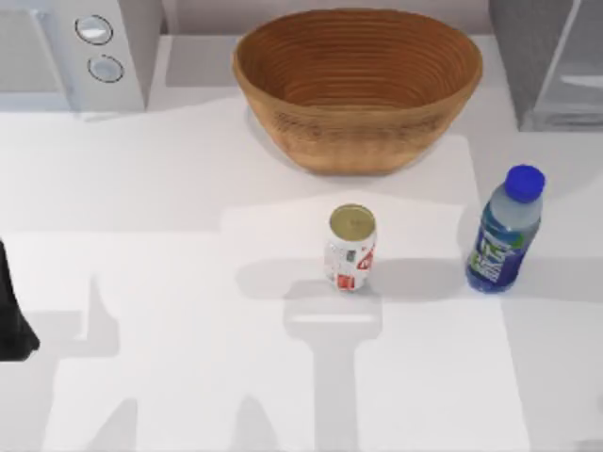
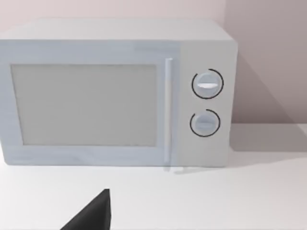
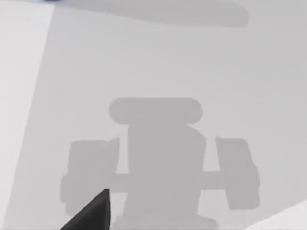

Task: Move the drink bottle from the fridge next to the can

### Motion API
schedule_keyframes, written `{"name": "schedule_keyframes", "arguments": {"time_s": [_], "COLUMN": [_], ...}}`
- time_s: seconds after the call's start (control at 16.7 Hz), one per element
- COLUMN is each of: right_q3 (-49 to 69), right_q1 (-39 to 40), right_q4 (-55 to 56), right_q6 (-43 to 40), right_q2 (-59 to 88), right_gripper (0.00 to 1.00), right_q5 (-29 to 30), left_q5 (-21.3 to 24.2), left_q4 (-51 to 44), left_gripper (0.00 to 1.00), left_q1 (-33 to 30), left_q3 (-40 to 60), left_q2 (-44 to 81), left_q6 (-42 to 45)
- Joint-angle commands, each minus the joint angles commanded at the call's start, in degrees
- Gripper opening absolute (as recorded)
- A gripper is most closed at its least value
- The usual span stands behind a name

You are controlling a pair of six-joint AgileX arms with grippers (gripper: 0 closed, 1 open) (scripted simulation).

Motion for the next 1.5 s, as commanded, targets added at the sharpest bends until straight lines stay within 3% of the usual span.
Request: {"name": "schedule_keyframes", "arguments": {"time_s": [1.02, 1.26, 1.5], "right_q3": [26.9, 31.1, 32.7], "right_q1": [-75.0, -86.8, -91.3], "right_q4": [-1.1, -1.0, -1.0], "right_q6": [-83.7, -96.9, -102.0], "right_q2": [85.1, 98.4, 103.5], "right_gripper": [1.00, 1.00, 1.00], "right_q5": [-38.3, -44.7, -47.3], "left_q5": [0.0, 0.0, 0.0], "left_q4": [0.0, 0.0, 0.0], "left_gripper": [1.00, 1.00, 1.00], "left_q1": [0.0, 0.0, 0.0], "left_q3": [0.0, 0.0, 0.0], "left_q2": [0.0, 0.0, 0.0], "left_q6": [0.0, 0.0, 0.0]}}
